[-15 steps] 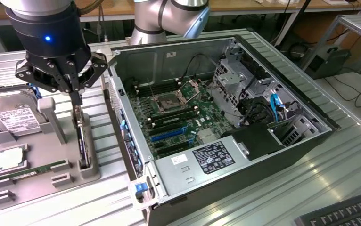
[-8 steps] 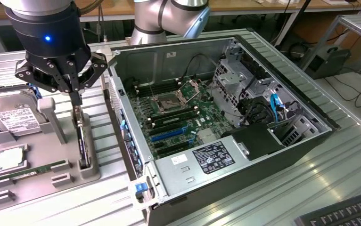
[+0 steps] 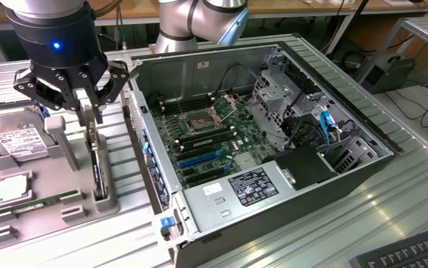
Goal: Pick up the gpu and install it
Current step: 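Pick up the gpu and move the gpu toward the slot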
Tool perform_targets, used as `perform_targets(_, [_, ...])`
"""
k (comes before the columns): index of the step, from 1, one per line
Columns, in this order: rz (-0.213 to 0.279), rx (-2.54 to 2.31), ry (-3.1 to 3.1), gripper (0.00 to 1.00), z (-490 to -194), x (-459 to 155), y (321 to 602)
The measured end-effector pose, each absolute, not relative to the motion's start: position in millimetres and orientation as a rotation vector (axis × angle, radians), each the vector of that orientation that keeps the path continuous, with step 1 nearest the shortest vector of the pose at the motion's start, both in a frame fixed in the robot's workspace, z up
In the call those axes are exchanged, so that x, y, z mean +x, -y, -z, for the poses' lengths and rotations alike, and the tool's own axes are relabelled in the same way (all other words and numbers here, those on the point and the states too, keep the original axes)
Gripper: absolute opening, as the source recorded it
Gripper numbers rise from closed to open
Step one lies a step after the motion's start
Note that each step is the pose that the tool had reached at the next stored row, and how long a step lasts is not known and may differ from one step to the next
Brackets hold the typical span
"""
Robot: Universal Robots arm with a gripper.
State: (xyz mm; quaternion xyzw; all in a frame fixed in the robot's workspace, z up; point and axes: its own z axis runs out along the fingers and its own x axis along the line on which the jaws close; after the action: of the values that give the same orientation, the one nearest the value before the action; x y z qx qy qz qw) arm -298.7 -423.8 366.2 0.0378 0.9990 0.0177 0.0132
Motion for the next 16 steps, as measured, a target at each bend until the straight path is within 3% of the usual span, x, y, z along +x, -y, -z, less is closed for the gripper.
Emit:
perform_targets(3, [-0.055,0.118,-3.112,0.36,-363.3,-298.8,423.6])
perform_targets(16, [-0.053,0.119,-3.137,0.36,-331.7,-302.0,424.3])
